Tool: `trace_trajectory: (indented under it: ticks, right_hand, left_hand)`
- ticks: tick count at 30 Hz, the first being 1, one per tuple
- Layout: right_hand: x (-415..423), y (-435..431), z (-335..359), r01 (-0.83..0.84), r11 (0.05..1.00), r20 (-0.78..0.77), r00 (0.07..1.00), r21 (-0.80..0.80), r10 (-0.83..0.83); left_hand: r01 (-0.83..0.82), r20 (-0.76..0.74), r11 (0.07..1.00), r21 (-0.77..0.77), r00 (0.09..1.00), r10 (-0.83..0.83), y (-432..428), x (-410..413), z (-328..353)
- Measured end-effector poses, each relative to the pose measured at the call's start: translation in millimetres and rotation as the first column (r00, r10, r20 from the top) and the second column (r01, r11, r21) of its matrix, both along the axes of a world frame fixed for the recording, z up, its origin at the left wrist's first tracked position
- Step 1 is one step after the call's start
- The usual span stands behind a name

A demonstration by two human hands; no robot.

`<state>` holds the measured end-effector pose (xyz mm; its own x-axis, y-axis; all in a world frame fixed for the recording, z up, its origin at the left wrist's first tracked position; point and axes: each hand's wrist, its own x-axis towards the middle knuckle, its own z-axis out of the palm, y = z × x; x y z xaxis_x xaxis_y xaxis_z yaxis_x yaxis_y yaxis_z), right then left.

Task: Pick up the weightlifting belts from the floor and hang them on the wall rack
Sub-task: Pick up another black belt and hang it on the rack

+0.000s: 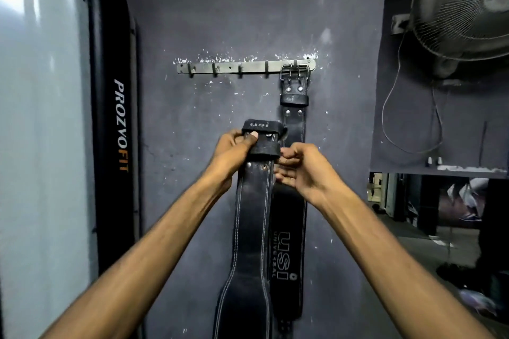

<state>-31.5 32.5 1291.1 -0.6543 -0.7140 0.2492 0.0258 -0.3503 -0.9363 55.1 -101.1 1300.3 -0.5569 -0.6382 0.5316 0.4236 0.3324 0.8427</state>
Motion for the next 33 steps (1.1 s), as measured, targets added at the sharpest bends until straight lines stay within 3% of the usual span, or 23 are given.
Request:
trace_trajectory:
  ticks: [2,4,8,15,20,26,33]
  right_hand:
    - [-19.0,-14.4,16.2,0.008,0.998,-0.056,0.998,-0.057,-0.012]
    - [-35.5,-29.9,31.9,0.111,0.990,-0.215,0.968,-0.081,-0.126]
    - [-73.6,-79.6,48.9,0.290,0.931,-0.470,0.804,-0.223,-0.363]
    - [-119.7,-123.5,85.1,0.430,0.798,-0.545,0.583,-0.422,-0.603]
    - [-141.9,-145.2,122.3,0.484,0.735,-0.628,0.399,-0.475,-0.669]
    - [-158.2,-161.9,162.0,0.532,0.694,-0.687,0.259,-0.486,-0.679]
    - [-155.1,-157.5,142.7,0.619,0.600,-0.783,-0.038,-0.506,-0.621]
  left_hand:
    - [-0.002,-0.036,0.996,-0.085,0.999,-0.001,-10.4,-18.5,-1.2]
    - [-0.045,-0.053,0.987,-0.157,0.998,0.037,-20.2,-35.5,0.2]
    - [-0.127,-0.006,0.955,-0.268,0.992,0.130,-44.5,-66.7,18.6]
    - [-0.414,-0.029,0.759,-0.502,0.886,0.464,-70.4,-109.7,70.6]
    - [-0.526,-0.099,0.618,-0.584,0.802,0.589,-82.5,-131.3,107.0]
    - [-0.547,-0.097,0.601,-0.583,0.781,0.617,-103.3,-153.1,148.2]
    - [-0.529,-0.078,0.607,-0.593,0.788,0.611,-130.2,-163.9,125.8]
